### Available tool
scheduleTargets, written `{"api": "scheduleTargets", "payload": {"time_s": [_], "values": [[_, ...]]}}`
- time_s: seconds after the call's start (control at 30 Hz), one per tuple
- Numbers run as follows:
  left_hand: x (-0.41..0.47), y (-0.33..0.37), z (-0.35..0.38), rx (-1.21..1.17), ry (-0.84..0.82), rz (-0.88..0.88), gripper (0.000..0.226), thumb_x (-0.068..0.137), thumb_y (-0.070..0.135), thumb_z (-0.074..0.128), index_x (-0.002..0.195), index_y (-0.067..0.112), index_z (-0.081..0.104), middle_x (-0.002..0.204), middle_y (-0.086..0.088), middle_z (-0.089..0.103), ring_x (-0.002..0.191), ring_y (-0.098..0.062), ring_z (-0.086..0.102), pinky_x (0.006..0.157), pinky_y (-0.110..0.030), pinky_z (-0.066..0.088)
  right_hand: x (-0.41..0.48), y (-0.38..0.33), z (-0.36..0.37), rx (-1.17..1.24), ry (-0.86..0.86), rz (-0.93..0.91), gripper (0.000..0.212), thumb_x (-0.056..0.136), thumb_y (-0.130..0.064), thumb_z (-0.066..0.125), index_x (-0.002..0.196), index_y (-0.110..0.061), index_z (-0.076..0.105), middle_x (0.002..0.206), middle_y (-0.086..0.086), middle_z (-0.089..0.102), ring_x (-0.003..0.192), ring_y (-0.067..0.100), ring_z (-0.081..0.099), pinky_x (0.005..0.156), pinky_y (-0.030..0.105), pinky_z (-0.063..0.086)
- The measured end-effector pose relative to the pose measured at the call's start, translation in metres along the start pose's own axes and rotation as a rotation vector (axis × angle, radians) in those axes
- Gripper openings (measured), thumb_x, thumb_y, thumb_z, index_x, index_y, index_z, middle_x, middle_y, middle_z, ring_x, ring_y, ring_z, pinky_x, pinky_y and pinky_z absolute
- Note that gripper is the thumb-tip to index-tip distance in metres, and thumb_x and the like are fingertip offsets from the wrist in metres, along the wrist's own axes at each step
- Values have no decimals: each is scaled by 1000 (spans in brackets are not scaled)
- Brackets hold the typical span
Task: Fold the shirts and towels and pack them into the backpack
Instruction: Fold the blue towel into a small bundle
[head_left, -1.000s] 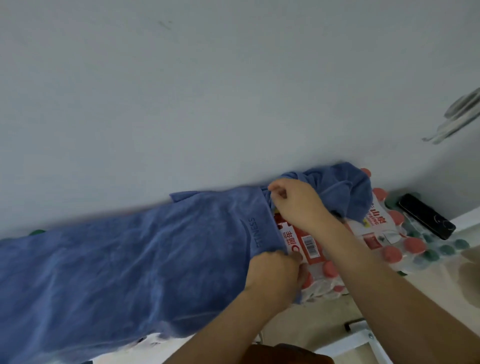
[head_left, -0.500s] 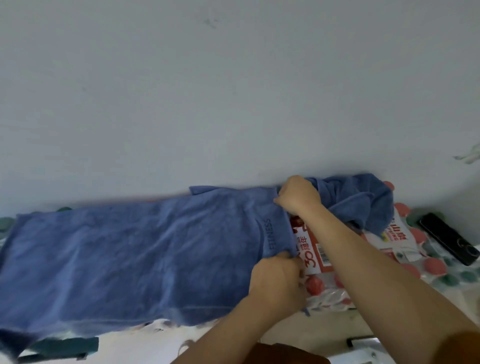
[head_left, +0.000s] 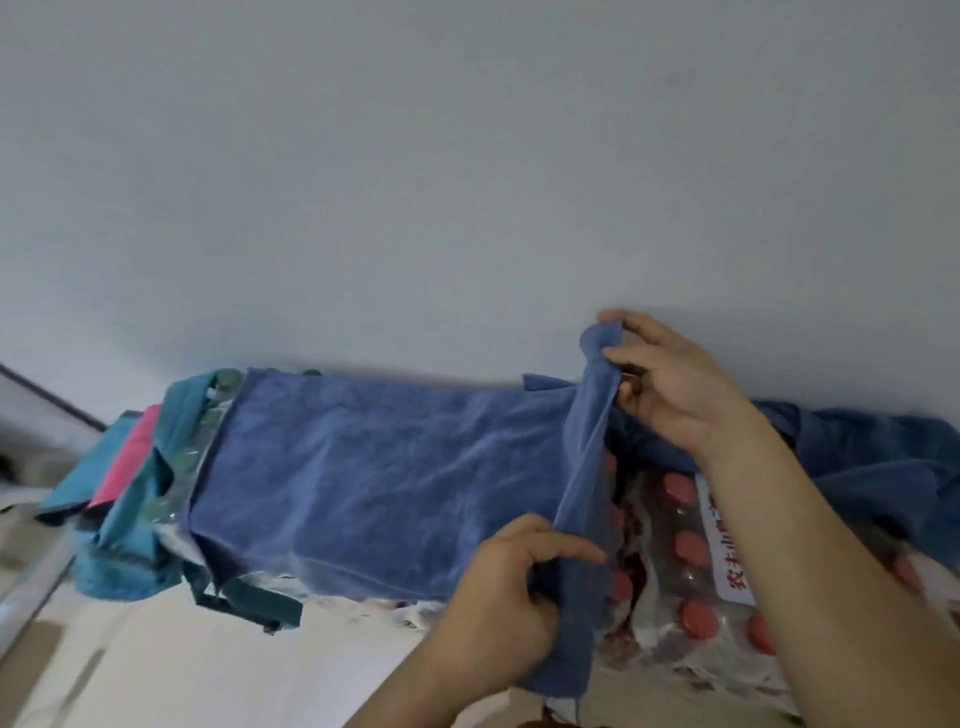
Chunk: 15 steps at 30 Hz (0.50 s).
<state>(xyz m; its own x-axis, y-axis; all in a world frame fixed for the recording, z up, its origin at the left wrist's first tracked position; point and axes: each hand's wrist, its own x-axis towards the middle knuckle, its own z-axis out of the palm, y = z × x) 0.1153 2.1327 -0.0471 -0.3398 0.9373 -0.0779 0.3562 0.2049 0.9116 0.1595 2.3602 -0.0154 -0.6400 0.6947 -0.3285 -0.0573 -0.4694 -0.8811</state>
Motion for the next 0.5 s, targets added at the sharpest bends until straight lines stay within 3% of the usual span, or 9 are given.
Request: {"api": "scheduleTargets", "payload": {"time_s": [0.17, 0.27, 0.4, 0.5], "values": [[-33, -23, -75, 46, 189, -33, 70, 52, -3, 32, 97, 35, 70, 94, 26, 55, 89, 6, 55, 72, -4, 35, 13, 13, 85, -168, -115, -25, 34, 88, 6, 48, 99, -20, 68, 72, 0, 63, 54, 8, 48, 44, 15, 38], [-52, -37, -118, 97, 279, -22, 71, 52, -5, 33, 102, 30, 71, 103, 22, 57, 97, 5, 56, 80, -4, 36, 21, 20, 137, -246, -169, -33, 42, 88, 7, 45, 107, -24, 65, 74, 3, 55, 48, 7, 50, 41, 16, 40], [-74, -64, -173, 94, 363, -62, 72, 54, -4, 34, 104, 37, 67, 111, 21, 55, 104, 4, 55, 85, -5, 37, 34, 35, 206, -319, -246, -9, 30, 90, 7, 44, 98, -14, 63, 73, 4, 58, 47, 9, 60, 43, 16, 43], [-86, -92, -207, 116, 437, -116, 71, 54, -2, 35, 103, 41, 64, 110, 26, 53, 99, 6, 55, 79, -5, 37, 52, 56, 252, -481, -287, -20, 26, 86, 10, 54, 100, -12, 57, 76, 2, 66, 56, 6, 65, 45, 15, 44]]}}
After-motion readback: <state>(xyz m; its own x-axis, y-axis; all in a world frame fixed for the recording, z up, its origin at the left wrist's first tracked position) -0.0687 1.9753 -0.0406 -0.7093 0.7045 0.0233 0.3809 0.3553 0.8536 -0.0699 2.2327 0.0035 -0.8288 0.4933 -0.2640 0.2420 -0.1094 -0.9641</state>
